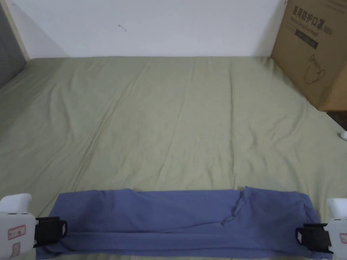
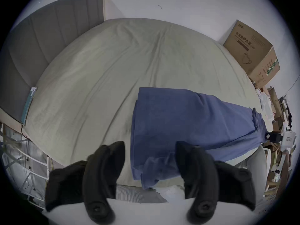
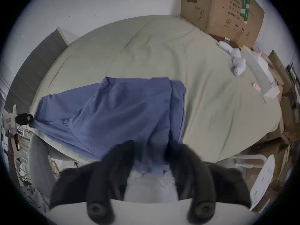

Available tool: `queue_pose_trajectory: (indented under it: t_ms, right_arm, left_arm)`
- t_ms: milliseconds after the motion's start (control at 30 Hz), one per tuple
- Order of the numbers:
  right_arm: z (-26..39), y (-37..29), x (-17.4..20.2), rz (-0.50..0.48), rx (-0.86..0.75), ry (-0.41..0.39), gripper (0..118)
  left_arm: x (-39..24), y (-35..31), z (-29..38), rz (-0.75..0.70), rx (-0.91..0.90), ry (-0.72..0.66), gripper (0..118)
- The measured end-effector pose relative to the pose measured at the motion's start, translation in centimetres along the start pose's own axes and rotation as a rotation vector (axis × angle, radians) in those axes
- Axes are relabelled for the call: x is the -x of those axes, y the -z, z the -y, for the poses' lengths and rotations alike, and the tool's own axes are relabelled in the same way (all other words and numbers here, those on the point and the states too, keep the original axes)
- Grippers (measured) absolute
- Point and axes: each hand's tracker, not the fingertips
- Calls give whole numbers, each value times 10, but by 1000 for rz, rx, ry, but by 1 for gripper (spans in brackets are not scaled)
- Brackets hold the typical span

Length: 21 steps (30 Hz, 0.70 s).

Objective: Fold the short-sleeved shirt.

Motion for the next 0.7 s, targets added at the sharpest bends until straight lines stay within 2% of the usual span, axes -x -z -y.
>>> queue_pose_trajectory:
  t_ms: [33, 133, 167, 200, 233, 267, 300, 333, 400, 533, 567, 600, 633, 667, 700]
  right_arm:
    - [-3, -5, 4, 9, -16, -29, 54]
    - [-18, -20, 23, -14, -78, -56, 54]
    - [-26, -24, 31, -33, -110, -56, 54]
    - [-33, -27, 39, -51, -138, -63, 53]
    - [-38, -30, 49, -56, -163, -74, 49]
    - [-43, -30, 60, -50, -198, -88, 37]
    - [-47, -29, 72, -38, -237, -101, 6]
    - [-45, -23, 83, 10, -264, -92, 0]
    - [-47, -14, 115, 40, -265, -209, 0]
    - [-39, 8, 150, -21, -223, -219, 0]
    - [-38, 14, 158, -37, -217, -206, 0]
    - [-39, 17, 164, -75, -204, -189, 0]
    - [-40, 17, 168, -95, -202, -180, 0]
    - [-41, 20, 175, -103, -202, -175, 0]
    - [-42, 23, 181, -110, -201, -177, 0]
  left_arm:
    - [1, -5, -2, 13, -20, -9, 72]
    - [-2, -22, -8, 61, -64, -43, 72]
    - [-2, -27, -10, 86, -81, -56, 70]
    - [-3, -33, -13, 115, -104, -68, 63]
    - [-4, -36, -15, 140, -120, -78, 39]
    - [-4, -37, -18, 174, -123, -89, 13]
    - [-5, -35, -19, 187, -124, -102, 0]
    - [-3, -34, -18, 174, -125, -104, 0]
    - [-1, -31, -15, 206, -112, -104, 0]
    - [13, -28, -7, 221, -114, -133, 0]
    - [22, -26, -7, 227, -115, -143, 5]
    - [27, -27, -6, 272, -127, -232, 26]
    - [33, -27, -5, 286, -130, -257, 67]
    - [36, -26, -3, 326, -109, -287, 96]
    - [39, -22, -1, 332, -104, -293, 112]
